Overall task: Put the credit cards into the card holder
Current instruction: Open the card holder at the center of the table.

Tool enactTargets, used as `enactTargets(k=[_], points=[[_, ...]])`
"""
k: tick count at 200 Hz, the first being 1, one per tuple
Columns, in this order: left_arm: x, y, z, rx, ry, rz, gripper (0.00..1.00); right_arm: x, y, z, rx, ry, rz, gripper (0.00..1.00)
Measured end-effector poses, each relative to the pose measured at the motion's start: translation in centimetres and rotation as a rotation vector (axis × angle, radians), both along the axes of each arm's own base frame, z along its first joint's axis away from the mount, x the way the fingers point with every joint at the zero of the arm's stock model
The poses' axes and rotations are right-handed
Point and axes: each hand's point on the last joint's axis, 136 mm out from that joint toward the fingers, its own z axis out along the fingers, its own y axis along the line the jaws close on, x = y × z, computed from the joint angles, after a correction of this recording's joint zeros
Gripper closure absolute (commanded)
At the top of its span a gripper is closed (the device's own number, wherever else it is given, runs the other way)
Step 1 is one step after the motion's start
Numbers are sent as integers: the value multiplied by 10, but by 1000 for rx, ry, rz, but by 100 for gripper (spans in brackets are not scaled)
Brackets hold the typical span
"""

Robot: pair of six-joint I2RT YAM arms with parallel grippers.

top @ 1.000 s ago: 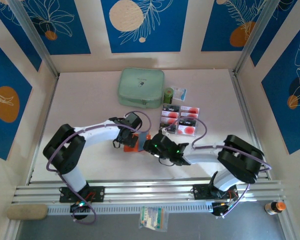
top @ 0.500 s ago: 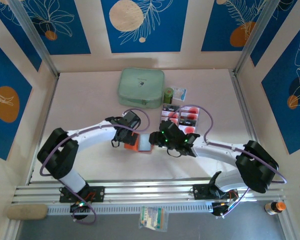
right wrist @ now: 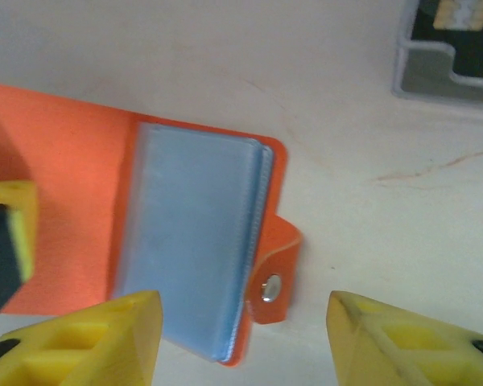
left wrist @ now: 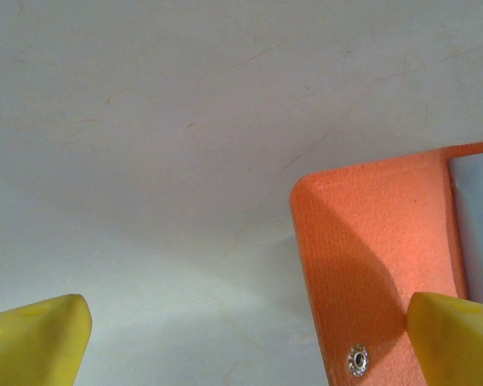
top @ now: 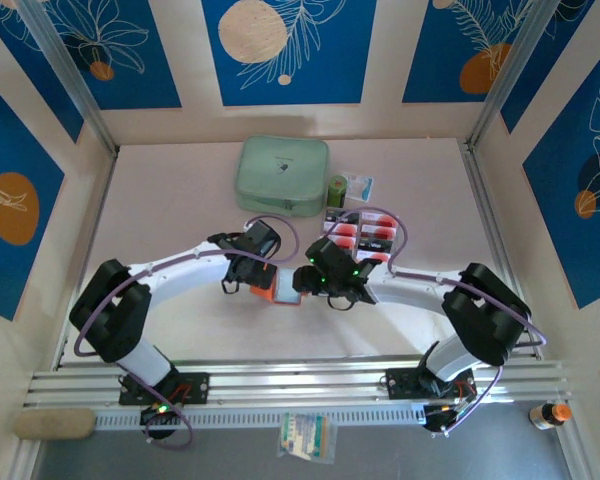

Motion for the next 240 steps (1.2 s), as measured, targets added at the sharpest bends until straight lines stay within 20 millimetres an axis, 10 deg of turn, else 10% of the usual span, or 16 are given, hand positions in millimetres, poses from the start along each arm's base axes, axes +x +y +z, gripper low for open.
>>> enactTargets(k=[107, 240], points=[[0, 0, -2, -10, -3, 16, 0, 11, -11, -29, -29, 74, -50, 100], [-15, 16, -36, 43, 42, 49, 0, 2, 4, 6, 446, 87, 1, 100]])
